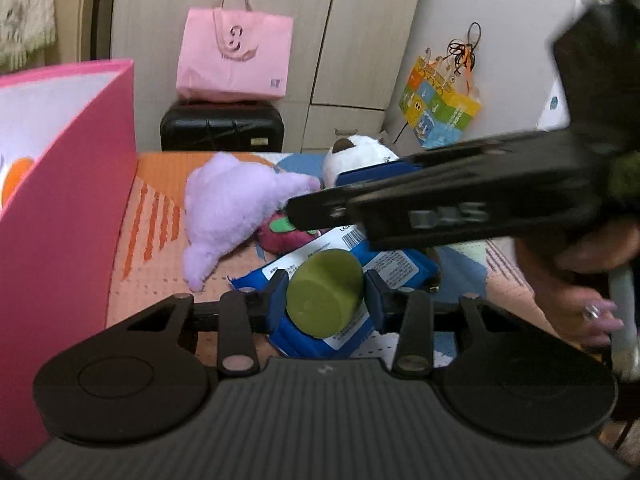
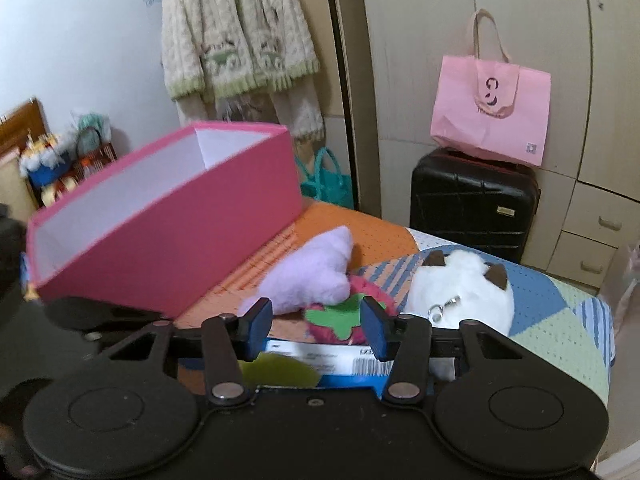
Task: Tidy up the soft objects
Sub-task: 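Grasp the green sponge with the left gripper while the right gripper grasps the strawberry plush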
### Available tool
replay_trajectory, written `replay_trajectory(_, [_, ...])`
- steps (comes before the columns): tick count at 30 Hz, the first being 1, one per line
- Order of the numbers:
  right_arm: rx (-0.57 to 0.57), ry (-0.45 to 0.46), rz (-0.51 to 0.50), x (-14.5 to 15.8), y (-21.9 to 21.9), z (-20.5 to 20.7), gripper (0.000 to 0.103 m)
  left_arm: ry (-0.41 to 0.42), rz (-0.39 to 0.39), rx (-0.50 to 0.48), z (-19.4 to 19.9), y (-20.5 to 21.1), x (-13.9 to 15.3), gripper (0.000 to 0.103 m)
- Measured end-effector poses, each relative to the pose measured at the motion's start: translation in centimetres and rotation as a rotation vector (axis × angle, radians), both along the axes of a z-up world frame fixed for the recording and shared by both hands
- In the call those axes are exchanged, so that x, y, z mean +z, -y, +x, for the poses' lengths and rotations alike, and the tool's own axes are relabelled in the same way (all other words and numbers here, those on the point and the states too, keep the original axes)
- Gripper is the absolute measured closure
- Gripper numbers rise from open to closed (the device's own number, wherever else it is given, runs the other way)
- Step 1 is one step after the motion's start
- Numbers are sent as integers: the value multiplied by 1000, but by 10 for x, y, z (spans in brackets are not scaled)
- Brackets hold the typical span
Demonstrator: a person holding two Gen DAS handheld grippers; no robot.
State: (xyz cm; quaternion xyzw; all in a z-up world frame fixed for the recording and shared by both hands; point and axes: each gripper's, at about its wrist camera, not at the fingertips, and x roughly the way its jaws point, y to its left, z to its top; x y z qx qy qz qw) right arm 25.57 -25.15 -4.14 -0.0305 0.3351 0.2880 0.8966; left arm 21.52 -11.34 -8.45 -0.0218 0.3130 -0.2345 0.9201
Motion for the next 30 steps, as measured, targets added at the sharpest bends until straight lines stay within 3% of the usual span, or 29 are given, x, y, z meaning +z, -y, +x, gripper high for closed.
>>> replay_trajectory(7, [-3,-20,-156,-15,-15,23,48,-55,-22,-6,7,-3,2,63])
replay_trajectory(20, [10,-2,-290,-28,-33,37,33,-107,-41,-32,15,-5,-4,63])
replay_trajectory(22, [3,10,-298,-30,-35,36,34,-103,-38,-37,16,-5,-4,64])
replay_trajectory(23, [3,9,-296,-29,-34,35,41,-104,-36,-41,15,-5,-4,64])
replay_trajectory(26, [8,15,-298,-25,-34,29,46,-101,-26,-41,13,-4,-2,65])
replay_trajectory(30, [-12,28,-290,-17,-31,20,47,-101,-26,-43,10,-5,1,66])
